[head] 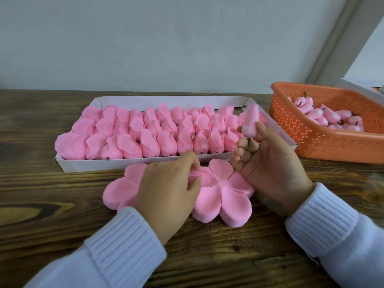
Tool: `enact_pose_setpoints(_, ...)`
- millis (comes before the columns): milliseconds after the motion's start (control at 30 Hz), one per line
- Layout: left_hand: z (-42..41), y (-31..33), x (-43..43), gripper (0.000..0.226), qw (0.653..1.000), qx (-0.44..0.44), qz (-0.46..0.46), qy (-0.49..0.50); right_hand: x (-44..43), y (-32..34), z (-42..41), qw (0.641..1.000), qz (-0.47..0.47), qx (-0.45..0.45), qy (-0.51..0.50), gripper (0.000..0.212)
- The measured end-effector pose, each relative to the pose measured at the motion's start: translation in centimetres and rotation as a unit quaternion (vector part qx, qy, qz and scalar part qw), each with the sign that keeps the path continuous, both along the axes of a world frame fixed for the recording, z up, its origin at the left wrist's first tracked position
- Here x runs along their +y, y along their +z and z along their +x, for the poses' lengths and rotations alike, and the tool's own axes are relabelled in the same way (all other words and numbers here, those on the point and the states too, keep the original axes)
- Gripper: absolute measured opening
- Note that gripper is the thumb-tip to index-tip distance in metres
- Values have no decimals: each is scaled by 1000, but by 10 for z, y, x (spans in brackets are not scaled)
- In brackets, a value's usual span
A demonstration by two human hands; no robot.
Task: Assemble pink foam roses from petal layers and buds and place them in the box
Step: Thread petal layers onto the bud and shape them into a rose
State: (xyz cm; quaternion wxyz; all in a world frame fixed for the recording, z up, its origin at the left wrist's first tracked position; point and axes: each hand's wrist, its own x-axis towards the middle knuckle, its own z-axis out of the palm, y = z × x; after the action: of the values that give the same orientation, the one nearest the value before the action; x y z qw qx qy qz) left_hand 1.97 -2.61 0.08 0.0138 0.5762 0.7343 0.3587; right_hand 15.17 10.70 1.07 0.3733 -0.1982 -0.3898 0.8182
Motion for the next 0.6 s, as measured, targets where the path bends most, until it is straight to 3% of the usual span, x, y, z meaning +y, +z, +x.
enact_pose_setpoints(100, 0, 1, 0, 21, 1000, -6, 8, -2, 0, -1, 0, 1000, 3, 1, -1, 24)
enact_pose_setpoints(600, -2, -7, 3, 15, 998, 29, 53, 16, -1, 0, 0, 1000, -6, -3, -4, 25)
